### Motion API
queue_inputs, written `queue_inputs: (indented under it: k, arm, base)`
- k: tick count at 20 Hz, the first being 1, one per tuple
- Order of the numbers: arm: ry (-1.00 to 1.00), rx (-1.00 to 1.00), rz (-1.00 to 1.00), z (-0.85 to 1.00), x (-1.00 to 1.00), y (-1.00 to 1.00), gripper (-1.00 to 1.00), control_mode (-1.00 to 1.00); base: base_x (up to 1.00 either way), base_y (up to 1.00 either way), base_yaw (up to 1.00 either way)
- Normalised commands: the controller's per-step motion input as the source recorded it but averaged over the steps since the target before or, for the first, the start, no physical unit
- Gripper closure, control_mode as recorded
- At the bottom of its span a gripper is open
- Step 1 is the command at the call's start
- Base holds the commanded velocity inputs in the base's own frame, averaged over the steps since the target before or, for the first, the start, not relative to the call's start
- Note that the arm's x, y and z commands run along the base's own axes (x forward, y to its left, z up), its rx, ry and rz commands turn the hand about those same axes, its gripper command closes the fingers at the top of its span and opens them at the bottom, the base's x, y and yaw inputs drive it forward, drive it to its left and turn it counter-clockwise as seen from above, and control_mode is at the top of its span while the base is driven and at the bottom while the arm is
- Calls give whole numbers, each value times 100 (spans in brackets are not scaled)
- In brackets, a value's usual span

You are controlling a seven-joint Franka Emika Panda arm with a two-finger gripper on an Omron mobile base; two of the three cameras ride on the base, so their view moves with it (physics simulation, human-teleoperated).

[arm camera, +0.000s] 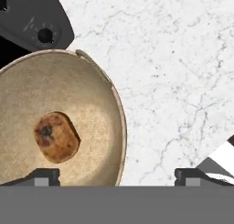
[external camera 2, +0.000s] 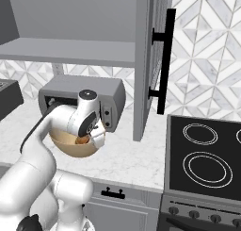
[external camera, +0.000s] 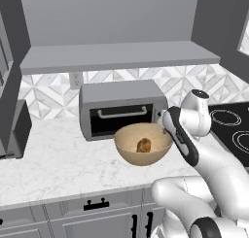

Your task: Open the cabinet, pick up the bread from the cabinet and place it in the basket. Then move the basket to the dining counter.

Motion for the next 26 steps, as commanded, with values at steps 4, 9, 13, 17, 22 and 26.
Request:
queue_inputs:
  k: [4, 9, 13, 17, 22, 26]
  arm:
    - [0, 0, -6, -41, 31, 0, -100, -100]
    - [0, 0, -3, -45, 13, -1, -100, -100]
    - [0, 0, 0, -38, 0, -4, -100, -100]
    - [0, 0, 0, -19, 0, 5, -100, -100]
    - [0, 0, 0, -14, 0, 13, -100, -100]
    - [0, 0, 0, -21, 0, 17, -100, -100]
  base:
    - [0, 0, 0]
    - [0, 0, 0]
    - [0, 0, 0]
    - [0, 0, 0]
    - [0, 0, 0]
    - [0, 0, 0]
